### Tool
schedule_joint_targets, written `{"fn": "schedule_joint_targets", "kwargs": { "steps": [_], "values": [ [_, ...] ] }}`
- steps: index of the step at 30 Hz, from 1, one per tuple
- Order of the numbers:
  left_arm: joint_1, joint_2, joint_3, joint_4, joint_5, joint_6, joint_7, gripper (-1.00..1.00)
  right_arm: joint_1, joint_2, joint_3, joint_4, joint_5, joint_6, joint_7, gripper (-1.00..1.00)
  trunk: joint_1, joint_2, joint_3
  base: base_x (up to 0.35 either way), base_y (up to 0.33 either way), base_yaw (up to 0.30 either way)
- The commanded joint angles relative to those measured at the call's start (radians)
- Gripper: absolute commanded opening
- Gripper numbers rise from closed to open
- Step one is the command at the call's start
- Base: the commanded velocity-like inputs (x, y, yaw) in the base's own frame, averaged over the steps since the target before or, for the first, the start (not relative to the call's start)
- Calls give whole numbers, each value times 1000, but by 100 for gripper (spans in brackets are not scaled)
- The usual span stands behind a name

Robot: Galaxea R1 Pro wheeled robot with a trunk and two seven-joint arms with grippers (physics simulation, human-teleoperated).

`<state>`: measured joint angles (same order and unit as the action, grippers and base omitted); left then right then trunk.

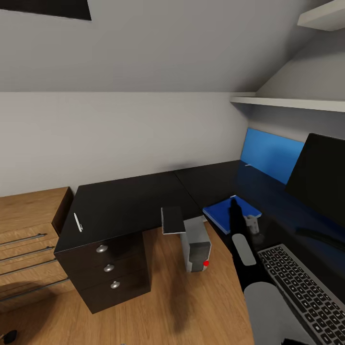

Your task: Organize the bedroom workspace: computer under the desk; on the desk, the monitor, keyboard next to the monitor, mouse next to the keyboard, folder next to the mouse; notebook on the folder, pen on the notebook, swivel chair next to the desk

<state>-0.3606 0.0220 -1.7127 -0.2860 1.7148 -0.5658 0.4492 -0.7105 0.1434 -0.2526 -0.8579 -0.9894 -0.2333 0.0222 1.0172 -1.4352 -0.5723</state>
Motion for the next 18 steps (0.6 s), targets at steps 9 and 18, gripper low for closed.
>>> {"fn": "schedule_joint_targets", "kwargs": {
  "steps": [9,18],
  "values": [
    [-1,1,-8,-4,3,-4,9,100,132,1,148,-181,-28,3,1,100,0,-1,-1,0,0,0],
    [-1,1,-8,-4,3,-5,8,100,147,10,200,-194,-62,0,1,100,0,-1,-1,-89,0,0]
  ]
}}
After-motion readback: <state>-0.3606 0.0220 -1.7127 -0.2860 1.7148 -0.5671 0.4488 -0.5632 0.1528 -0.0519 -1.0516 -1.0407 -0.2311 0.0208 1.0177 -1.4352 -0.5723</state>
